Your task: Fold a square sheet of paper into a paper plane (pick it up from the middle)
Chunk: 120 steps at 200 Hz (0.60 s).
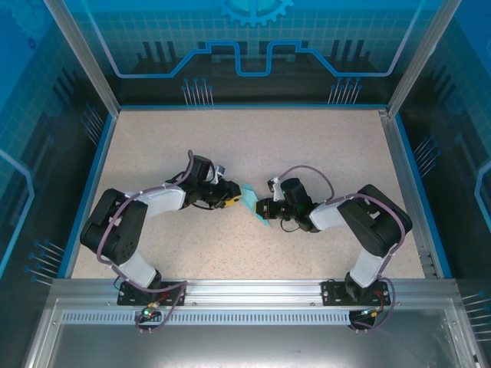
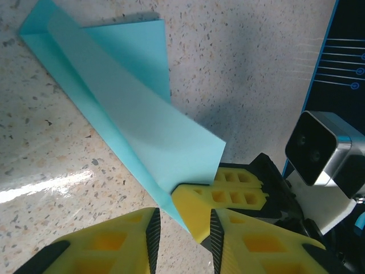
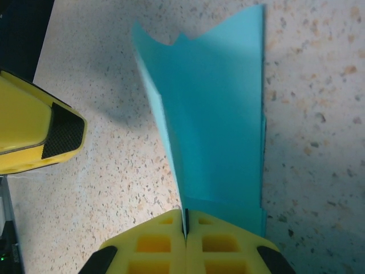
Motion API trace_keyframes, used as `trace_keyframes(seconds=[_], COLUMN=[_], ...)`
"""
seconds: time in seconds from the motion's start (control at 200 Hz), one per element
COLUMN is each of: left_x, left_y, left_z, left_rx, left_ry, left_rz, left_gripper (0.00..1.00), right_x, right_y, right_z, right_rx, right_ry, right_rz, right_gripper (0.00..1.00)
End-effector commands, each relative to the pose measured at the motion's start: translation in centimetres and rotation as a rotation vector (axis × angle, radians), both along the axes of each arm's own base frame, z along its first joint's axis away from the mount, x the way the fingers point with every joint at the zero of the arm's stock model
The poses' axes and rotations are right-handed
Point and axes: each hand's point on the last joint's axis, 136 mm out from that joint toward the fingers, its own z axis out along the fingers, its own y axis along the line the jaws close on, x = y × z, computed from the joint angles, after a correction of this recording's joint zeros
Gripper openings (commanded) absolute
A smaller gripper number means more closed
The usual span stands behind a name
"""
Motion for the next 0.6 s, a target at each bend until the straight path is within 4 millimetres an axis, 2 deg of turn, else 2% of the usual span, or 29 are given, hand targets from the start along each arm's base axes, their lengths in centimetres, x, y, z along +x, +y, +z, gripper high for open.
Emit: trace_keyframes(seconds=[0.0, 0.595], left_x=[0.0, 0.3], left_y=[-1.1, -2.3], left_z=[0.1, -1.2], left_rx=[-0.035, -0.032], left_ry=[0.004, 0.021], left_rz=[-0.027, -0.072], left_gripper=[0.31, 0.26], right_x=[0.2, 0.7], right_y=[0.3, 0.2], right_z=[-0.1, -0.6], right_rx=[0.045, 0.115], right_ry=[0.064, 0.201], right_rz=[-0.003, -0.028], right_gripper=[0.01, 0.01])
